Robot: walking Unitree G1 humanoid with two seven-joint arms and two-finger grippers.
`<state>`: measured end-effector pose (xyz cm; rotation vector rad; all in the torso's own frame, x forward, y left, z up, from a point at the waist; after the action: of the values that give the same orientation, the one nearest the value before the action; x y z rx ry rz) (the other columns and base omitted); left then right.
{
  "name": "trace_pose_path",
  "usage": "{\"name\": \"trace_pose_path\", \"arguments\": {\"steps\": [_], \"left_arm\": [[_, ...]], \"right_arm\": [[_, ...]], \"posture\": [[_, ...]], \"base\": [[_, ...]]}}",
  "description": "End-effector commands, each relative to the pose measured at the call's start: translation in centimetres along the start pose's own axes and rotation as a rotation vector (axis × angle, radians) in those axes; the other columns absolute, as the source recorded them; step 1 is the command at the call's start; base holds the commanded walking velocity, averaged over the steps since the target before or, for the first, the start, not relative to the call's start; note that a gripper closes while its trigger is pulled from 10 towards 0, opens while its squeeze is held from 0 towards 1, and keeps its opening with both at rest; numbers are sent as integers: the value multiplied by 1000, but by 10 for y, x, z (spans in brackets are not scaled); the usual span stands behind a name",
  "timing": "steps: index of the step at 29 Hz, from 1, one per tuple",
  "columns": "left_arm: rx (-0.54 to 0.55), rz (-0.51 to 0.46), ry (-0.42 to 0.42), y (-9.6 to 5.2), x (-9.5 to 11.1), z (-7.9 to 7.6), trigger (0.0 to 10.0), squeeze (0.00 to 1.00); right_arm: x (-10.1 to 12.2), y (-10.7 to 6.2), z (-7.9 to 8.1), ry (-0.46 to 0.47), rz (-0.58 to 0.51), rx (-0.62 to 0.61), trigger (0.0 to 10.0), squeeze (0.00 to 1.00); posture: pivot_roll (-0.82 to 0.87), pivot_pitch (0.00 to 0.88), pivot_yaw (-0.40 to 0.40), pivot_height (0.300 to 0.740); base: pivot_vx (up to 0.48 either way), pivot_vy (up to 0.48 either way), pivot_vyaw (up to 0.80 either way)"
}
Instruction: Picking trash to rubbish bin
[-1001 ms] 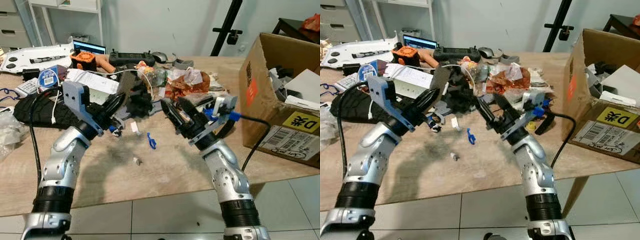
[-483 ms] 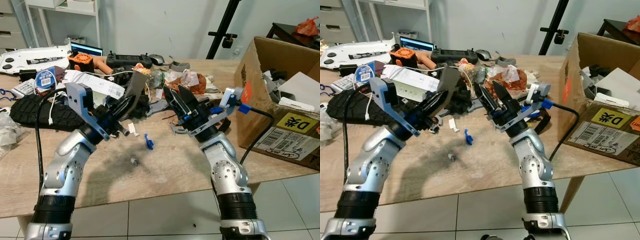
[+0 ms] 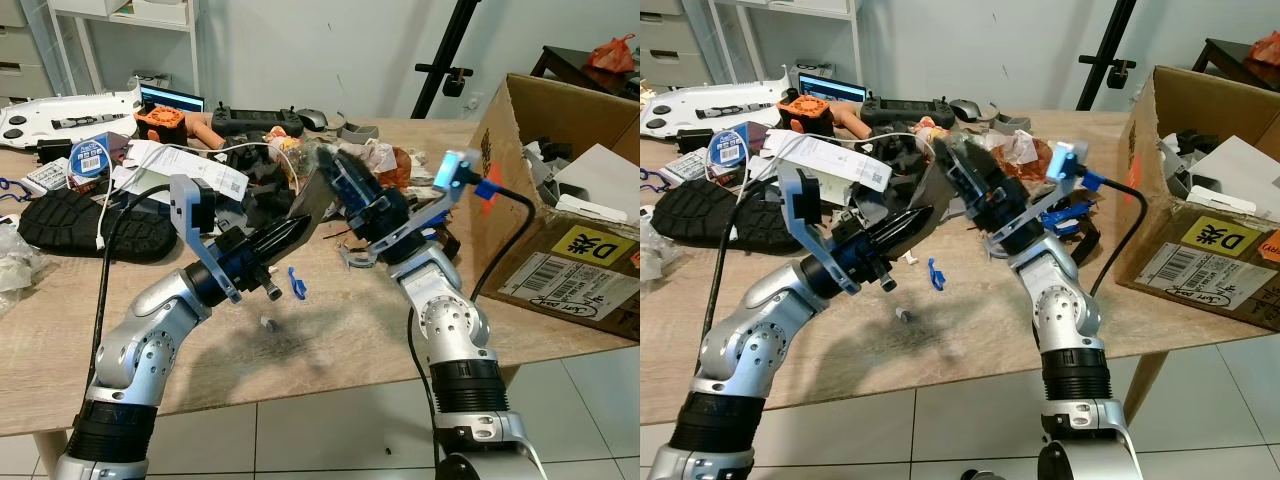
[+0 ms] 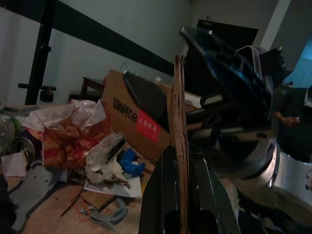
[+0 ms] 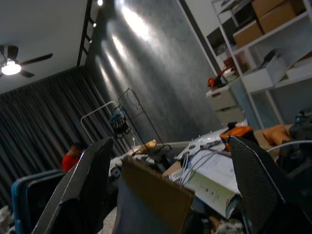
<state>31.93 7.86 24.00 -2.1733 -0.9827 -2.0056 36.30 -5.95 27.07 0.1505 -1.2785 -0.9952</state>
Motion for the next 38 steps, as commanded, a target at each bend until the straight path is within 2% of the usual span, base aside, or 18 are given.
{"name": "trace_pose_path", "arguments": {"steps": [1, 4, 5, 7, 8, 28, 29, 32, 33, 34, 35, 36, 38], "left_arm": [[-16, -7, -6, 4, 1, -4, 0, 0], [-29, -9, -22, 7, 3, -6, 0, 0], [-37, -5, -24, 7, 2, -7, 0, 0], [-41, -1, -25, 8, 1, -8, 0, 0], [-45, 3, -24, 9, 0, -8, 0, 0], [-19, 8, 1, 12, 0, -5, 0, 16], [-17, 11, -2, 12, -1, -5, 0, 1000], [-20, 14, -13, 12, -1, -5, 0, 1000], [-19, 13, -13, 12, -1, -5, 2784, 1000], [-17, 12, -12, 12, -1, -5, 6275, 1000], [-10, 12, -10, 12, -1, -4, 7725, 1000], [1, 11, -4, 12, 0, -2, 10000, 1000], [26, -1, -2, 12, 1, 3, 10000, 1000]], "right_arm": [[-4, -2, -2, 14, 22, -3, 10000, 0], [-9, -4, -3, 31, 42, -4, 10000, 0], [-11, -5, -2, 40, 49, 0, 7647, 0], [-12, -6, -1, 48, 54, 4, 7647, 0], [-12, -6, -2, 57, 47, -2, 0, 0], [3, -6, -9, 47, -17, -29, 0, 0], [4, -5, -10, 46, -22, -30, 0, 0], [6, -5, -11, 44, -30, -33, 0, 0], [8, -6, -12, 42, -37, -38, 0, 0], [9, -6, -13, 41, -42, -42, 0, 0], [10, -6, -13, 40, -49, -45, 0, 0], [13, -6, -14, 38, -55, -49, 0, 0], [21, -5, -18, 19, -76, -58, 0, 0]], "posture": [[11, 103, -118, 740], [12, 110, -118, 740], [12, 110, -118, 740], [12, 110, -118, 740], [11, 112, -114, 740], [13, 114, -110, 740], [13, 114, -110, 740], [9, 113, -108, 740], [9, 113, -108, 740], [9, 113, -108, 740], [9, 113, -108, 740], [10, 114, -110, 740], [9, 117, -110, 740]], "base": [[0, 0, 0], [0, 0, 0], [0, 0, 0], [0, 0, 0], [0, 0, 0], [0, 0, 0], [0, 0, 0], [0, 0, 0], [0, 0, 0], [0, 0, 0], [0, 0, 0], [0, 0, 0], [0, 0, 0]]}}
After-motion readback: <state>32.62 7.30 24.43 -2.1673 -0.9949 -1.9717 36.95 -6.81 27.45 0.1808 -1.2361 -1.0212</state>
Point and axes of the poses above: a point about 5 cm out from each wrist's last joint towards the gripper, its own y axis pointing out of the wrist towards the gripper, its own x axis along the axis of the wrist's last joint, z = x × y, the point moved 5 cm from there along y, pointing out of the wrist towards the gripper, and after that the axes turned 4 degrees about -y, right-handed, at the moved point
